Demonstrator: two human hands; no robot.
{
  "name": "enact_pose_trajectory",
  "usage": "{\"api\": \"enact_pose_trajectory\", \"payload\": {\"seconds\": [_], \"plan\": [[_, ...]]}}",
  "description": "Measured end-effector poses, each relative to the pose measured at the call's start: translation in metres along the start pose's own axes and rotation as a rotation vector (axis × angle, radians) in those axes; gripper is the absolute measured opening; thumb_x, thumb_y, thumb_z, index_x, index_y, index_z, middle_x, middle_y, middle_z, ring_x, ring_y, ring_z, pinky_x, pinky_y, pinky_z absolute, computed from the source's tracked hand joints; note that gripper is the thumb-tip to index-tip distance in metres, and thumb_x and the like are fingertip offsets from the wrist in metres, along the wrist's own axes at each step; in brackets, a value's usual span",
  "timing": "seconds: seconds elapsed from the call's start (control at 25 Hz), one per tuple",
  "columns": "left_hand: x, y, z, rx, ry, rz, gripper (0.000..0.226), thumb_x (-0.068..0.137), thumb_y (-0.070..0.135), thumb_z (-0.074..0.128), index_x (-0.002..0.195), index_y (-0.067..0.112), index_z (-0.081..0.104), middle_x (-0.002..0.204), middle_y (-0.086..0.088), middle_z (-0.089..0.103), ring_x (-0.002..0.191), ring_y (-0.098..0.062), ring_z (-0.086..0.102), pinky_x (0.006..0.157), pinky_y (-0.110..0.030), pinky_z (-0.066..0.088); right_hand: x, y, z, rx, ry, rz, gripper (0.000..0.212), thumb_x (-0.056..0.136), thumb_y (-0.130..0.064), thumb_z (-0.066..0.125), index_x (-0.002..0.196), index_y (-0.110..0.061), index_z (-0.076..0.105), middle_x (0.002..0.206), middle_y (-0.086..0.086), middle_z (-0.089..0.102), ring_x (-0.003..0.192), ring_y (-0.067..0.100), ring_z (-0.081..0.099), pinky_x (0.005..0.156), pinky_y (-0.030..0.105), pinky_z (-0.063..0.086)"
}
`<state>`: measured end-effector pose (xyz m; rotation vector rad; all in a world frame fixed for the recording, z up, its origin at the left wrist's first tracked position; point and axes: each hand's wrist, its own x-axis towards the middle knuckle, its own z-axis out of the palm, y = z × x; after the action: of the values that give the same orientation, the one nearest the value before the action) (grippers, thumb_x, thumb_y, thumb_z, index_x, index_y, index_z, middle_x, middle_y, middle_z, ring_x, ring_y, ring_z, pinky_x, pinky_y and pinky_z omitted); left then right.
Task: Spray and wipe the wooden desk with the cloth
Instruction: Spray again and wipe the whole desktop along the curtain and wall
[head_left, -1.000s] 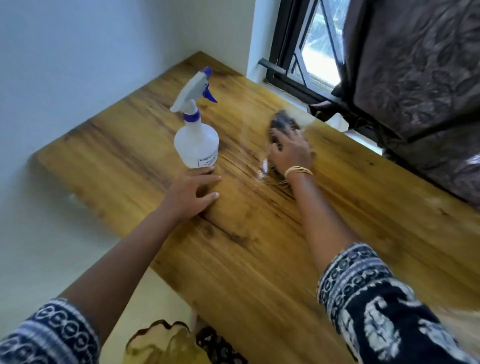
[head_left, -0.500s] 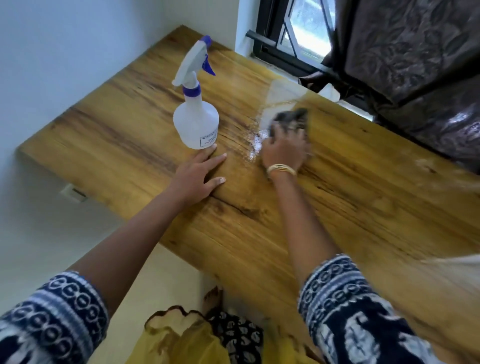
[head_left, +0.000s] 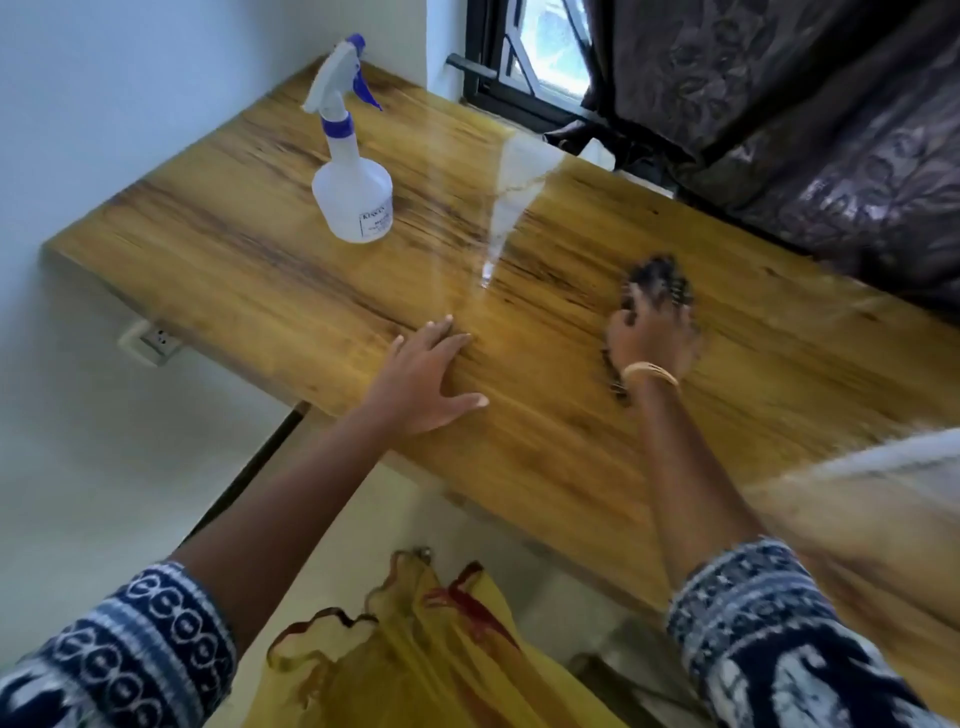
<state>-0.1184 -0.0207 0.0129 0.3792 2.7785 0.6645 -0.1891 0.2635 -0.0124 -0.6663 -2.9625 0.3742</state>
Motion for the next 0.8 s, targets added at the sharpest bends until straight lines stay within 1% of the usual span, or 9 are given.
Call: {"api": "enact_pose_trajectory", "payload": {"seconds": [0.08,0.16,0.24,0.32,0.4,0.52,0.64,0.72,0.8], "plan": [[-0.016,0.032,0.015,-0.036,-0.142,-0.034,0.108,0.073,0.074,0.062,0.156,0.027,0.013,0.165,0.003,-0.003,0.152,-0.02,-0.006,0.122,-0.05,0.0,-0.027,0.077,-0.026,0.002,0.022,0.151,0.053,0.093,-0.038,0.038,0.146,-0.031,0.042,0.157,0.007,0.033,0.144,0.034,0.027,0.116,0.05,0.023],[-0.028,0.053,0.034,0.024,-0.249,-0.048,0.12,0.066,0.08,0.062,0.156,0.03,0.0,0.163,0.004,-0.017,0.15,-0.022,-0.019,0.121,-0.052,-0.007,-0.059,0.125,-0.041,0.023,0.019,0.29,0.054,0.095,-0.039,0.038,0.148,-0.031,0.038,0.16,0.006,0.027,0.147,0.032,0.02,0.118,0.047,0.017],[-0.036,0.062,0.052,0.123,-0.242,-0.047,0.129,0.06,0.084,0.062,0.155,0.034,-0.01,0.161,0.004,-0.026,0.147,-0.024,-0.026,0.119,-0.053,-0.01,-0.08,0.137,-0.041,0.026,0.018,0.386,0.055,0.094,-0.039,0.037,0.149,-0.032,0.037,0.161,0.006,0.023,0.148,0.033,0.016,0.118,0.047,0.014],[-0.036,0.061,0.059,0.158,-0.212,-0.053,0.132,0.058,0.085,0.063,0.154,0.036,-0.014,0.161,0.004,-0.028,0.147,-0.025,-0.026,0.118,-0.053,-0.01,-0.089,0.113,-0.038,0.02,0.0,0.396,0.057,0.093,-0.041,0.038,0.149,-0.032,0.036,0.162,0.006,0.02,0.147,0.037,0.015,0.118,0.049,0.014],[-0.034,0.06,0.059,0.168,-0.221,-0.064,0.132,0.058,0.084,0.063,0.153,0.037,-0.014,0.161,0.005,-0.027,0.148,-0.025,-0.024,0.118,-0.053,-0.009,-0.107,0.075,-0.029,0.006,-0.016,0.208,0.056,0.091,-0.041,0.04,0.146,-0.033,0.04,0.16,0.007,0.025,0.145,0.038,0.02,0.116,0.05,0.017],[-0.032,0.063,0.058,0.186,-0.221,-0.08,0.132,0.057,0.083,0.065,0.154,0.038,-0.012,0.161,0.006,-0.025,0.149,-0.024,-0.022,0.119,-0.052,-0.008,-0.161,0.031,-0.012,0.001,-0.091,-0.244,0.053,0.089,-0.038,0.045,0.142,-0.036,0.046,0.156,0.005,0.035,0.143,0.035,0.027,0.116,0.05,0.019],[-0.033,0.065,0.057,0.185,-0.237,-0.114,0.133,0.053,0.085,0.065,0.153,0.041,-0.012,0.161,0.01,-0.026,0.149,-0.022,-0.023,0.119,-0.052,-0.008,-0.192,0.051,-0.022,0.025,-0.258,-0.59,0.053,0.088,-0.04,0.045,0.141,-0.038,0.048,0.154,0.001,0.04,0.144,0.03,0.029,0.116,0.048,0.023],[-0.033,0.067,0.054,0.172,-0.248,-0.123,0.135,0.051,0.085,0.065,0.153,0.042,-0.012,0.161,0.01,-0.026,0.148,-0.022,-0.023,0.119,-0.052,-0.008,-0.18,0.093,-0.031,-0.024,-0.262,-0.595,0.056,0.087,-0.045,0.038,0.142,-0.039,0.047,0.153,-0.001,0.04,0.142,0.03,0.033,0.114,0.049,0.029],[-0.035,0.067,0.054,0.16,-0.242,-0.109,0.134,0.053,0.082,0.068,0.154,0.04,-0.01,0.161,0.008,-0.025,0.148,-0.022,-0.023,0.119,-0.053,-0.008,-0.164,0.145,-0.044,-0.072,-0.203,-0.388,0.058,0.087,-0.046,0.036,0.144,-0.038,0.044,0.154,0.001,0.039,0.142,0.031,0.033,0.113,0.049,0.029]]}}
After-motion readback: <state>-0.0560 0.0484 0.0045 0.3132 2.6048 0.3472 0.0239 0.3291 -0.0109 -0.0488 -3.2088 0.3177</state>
